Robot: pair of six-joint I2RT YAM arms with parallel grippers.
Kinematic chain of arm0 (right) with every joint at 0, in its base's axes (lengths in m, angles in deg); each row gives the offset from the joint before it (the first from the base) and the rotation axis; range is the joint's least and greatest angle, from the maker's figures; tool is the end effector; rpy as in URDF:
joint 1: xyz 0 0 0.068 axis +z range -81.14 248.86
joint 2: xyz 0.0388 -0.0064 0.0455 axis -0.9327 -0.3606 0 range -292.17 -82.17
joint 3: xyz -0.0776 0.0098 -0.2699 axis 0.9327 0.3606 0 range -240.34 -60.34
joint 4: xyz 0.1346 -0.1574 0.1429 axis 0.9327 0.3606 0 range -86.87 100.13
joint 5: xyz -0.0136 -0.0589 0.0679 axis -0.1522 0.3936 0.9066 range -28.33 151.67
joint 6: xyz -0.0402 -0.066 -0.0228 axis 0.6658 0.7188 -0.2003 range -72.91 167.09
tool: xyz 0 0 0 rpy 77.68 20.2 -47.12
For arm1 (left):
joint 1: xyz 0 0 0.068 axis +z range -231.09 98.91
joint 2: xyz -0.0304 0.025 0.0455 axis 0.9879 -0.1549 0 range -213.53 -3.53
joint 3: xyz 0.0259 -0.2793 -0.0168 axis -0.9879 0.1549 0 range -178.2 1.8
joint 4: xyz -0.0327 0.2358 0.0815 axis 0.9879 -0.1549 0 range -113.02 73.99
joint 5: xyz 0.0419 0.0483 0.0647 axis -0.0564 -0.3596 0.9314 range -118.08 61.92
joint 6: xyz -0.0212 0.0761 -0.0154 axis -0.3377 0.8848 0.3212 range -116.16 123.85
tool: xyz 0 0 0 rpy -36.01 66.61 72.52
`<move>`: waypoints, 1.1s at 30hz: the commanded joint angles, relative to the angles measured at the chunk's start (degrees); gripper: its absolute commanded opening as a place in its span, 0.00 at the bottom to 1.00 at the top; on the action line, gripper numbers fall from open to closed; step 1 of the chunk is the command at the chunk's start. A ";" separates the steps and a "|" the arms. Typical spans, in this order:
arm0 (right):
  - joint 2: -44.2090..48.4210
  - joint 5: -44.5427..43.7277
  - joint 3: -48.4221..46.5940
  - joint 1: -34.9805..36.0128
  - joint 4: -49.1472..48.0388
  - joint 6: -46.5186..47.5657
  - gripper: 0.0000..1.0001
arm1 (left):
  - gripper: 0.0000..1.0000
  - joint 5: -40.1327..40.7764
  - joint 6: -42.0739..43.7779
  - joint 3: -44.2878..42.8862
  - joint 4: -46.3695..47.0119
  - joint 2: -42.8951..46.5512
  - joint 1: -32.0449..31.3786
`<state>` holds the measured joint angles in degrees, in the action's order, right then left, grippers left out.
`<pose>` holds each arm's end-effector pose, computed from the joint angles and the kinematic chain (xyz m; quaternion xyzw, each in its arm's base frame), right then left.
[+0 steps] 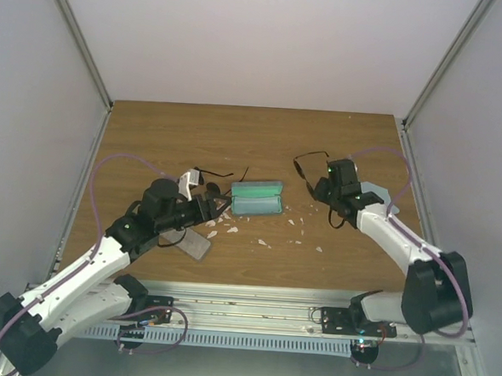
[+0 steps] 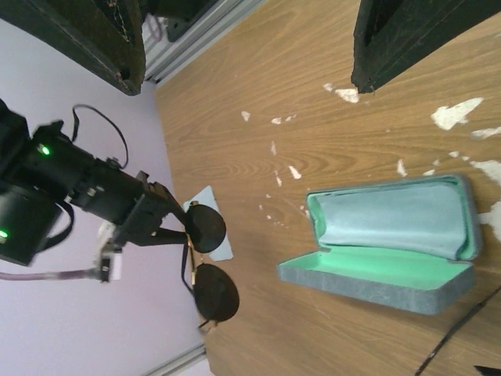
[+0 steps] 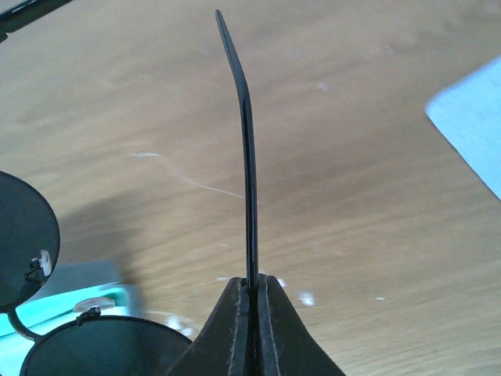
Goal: Organize the sunglasses
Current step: Pick up the sunglasses from the center of the board.
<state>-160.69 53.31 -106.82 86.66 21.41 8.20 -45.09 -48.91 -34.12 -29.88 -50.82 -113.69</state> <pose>0.2769 0.0781 0.1969 0.1960 0.9178 0.1004 0.3304 0.1609 -0.1271 0.2663 -0.0681 0.8362 -0.4509 0.3047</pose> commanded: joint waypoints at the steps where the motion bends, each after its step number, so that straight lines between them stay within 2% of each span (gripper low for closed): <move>1: 5.70 -5.22 -4.87 5.65 5.28 -1.80 0.00 | 0.72 -1.51 -4.20 -3.79 8.99 -3.44 -0.59; 4: 7.03 -7.79 -7.39 10.44 7.48 -4.28 0.01 | 0.72 -0.08 -4.86 -6.44 10.67 -6.79 -1.73; 7: 6.49 -12.07 -10.16 15.92 9.05 -6.73 0.01 | 0.71 5.47 -4.67 -10.07 10.30 -10.17 -5.11; 10: 4.48 -15.65 -12.69 20.82 9.60 -8.55 0.01 | 0.70 9.97 -5.33 -12.23 10.80 -13.11 -8.08; 15: 0.01 -19.48 -17.27 26.37 9.73 -8.31 0.01 | 0.69 12.95 -6.20 -14.24 12.32 -17.58 -9.05; 21: -3.97 -22.61 -20.40 31.24 8.59 -6.75 0.01 | 0.51 15.34 -9.10 -16.22 11.38 -22.15 -9.15; 25: -5.32 -23.87 -20.95 32.95 8.01 -5.61 0.01 | 0.47 18.71 -11.87 -16.88 10.53 -23.50 -9.15; 30: -5.55 -24.28 -20.45 33.77 7.17 -4.42 0.01 | 0.34 22.70 -13.32 -17.35 9.30 -24.29 -9.12; 33: -5.60 -23.75 -20.29 33.82 6.92 -3.84 0.01 | 0.29 22.77 -13.32 -18.35 8.08 -25.92 -9.06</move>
<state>-166.22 31.93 -126.25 119.80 30.07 3.41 -25.95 -61.12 -49.86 -21.91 -75.01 -122.59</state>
